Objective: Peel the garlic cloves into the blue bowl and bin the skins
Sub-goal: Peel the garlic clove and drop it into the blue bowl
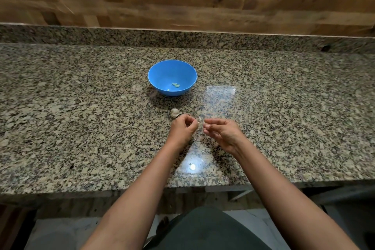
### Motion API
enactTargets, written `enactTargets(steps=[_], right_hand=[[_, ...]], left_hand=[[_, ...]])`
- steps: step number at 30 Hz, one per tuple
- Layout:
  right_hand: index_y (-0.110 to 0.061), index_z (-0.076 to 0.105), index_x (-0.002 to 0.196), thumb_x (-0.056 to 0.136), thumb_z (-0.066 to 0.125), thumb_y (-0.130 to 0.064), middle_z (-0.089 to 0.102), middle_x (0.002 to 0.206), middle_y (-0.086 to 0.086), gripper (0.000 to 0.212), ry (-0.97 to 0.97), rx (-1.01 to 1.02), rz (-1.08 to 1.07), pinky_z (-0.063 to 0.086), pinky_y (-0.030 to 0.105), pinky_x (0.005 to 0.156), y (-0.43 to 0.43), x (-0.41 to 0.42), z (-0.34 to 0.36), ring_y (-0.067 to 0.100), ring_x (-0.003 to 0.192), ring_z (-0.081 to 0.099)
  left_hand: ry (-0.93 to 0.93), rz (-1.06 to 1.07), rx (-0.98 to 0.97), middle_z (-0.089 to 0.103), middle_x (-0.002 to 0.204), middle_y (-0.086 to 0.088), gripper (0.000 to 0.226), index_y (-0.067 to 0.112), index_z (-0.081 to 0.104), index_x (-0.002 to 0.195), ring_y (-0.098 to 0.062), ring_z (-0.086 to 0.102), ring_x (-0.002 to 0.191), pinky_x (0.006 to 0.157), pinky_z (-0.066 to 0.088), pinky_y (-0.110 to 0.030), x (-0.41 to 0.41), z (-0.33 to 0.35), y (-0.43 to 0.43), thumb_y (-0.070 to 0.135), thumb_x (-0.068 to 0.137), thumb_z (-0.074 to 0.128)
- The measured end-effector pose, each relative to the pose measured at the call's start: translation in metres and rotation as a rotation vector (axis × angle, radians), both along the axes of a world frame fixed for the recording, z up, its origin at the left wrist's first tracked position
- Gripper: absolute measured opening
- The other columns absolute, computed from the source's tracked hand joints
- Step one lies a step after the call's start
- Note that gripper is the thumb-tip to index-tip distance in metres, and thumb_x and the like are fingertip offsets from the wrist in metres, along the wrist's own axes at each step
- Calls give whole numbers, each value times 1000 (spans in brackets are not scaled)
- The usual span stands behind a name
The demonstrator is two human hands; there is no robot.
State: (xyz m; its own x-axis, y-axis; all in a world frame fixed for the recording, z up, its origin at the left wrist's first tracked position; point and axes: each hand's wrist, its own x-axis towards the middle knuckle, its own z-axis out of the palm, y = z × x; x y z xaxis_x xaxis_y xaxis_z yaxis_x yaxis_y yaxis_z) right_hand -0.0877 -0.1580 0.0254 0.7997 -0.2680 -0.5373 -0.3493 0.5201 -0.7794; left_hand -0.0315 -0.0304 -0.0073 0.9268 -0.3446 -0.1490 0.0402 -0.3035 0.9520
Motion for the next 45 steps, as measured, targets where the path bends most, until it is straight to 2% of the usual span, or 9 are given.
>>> enactTargets(steps=[5,8,17,24,28,32,36,40,45], right_hand=[[13,58,104,85,54,13,65,88,20,20,-2,-23,49,57,27,68,5,3,-2,24,74,66],[12,58,105,86,54,11,64,88,18,20,-9,-83,64,56,25,68,6,3,-4,22,74,64],[8,61,106,86,55,9,66,95,18,21,-69,-218,206,56,24,68,5,4,-6,20,78,64],[8,62,100,86,60,-2,64,79,11,17,-71,-419,259,52,22,59,3,2,-11,16,63,58],[7,61,92,87,56,4,62,75,13,8,-91,-257,213,55,22,57,2,-2,-10,20,62,58],[12,60,101,83,60,5,63,79,15,19,-81,-290,183,55,22,58,0,-3,-11,20,64,59],[7,63,99,82,62,5,67,86,15,17,-84,-375,169,55,22,63,1,-1,-15,19,70,62],[3,64,100,83,62,5,68,90,13,17,-91,-426,168,55,21,66,2,0,-16,17,76,63],[3,63,95,81,63,6,67,90,16,15,-145,-265,104,58,27,71,5,-2,-14,23,82,66]], left_hand=[[82,-57,-88,65,86,-5,7,16,58,84,-24,65,83,80,54,-37,-2,1,-3,14,90,60],[115,-25,-110,63,82,-5,7,14,58,83,-21,60,76,79,53,-39,-1,-1,-1,13,89,61],[322,-41,-294,60,81,-10,6,2,56,87,-16,59,70,67,54,-21,2,4,4,4,92,53],[350,27,-326,59,74,-11,10,3,54,83,-14,57,62,60,54,-19,5,0,6,3,93,52],[286,72,-244,60,76,-11,14,7,52,79,-16,58,64,63,54,-22,5,-5,8,0,91,55],[147,29,-27,63,85,-5,13,13,59,83,-17,61,76,76,54,-33,5,-6,12,1,86,60],[10,-56,64,67,93,0,17,17,68,96,-11,61,83,75,51,-24,1,1,12,6,86,60],[-298,-140,229,64,96,3,15,14,70,100,-5,59,79,68,46,-11,-2,7,12,21,87,65],[-360,-133,252,68,97,-3,19,11,69,102,-9,60,82,73,50,-16,-4,12,11,22,87,65]])
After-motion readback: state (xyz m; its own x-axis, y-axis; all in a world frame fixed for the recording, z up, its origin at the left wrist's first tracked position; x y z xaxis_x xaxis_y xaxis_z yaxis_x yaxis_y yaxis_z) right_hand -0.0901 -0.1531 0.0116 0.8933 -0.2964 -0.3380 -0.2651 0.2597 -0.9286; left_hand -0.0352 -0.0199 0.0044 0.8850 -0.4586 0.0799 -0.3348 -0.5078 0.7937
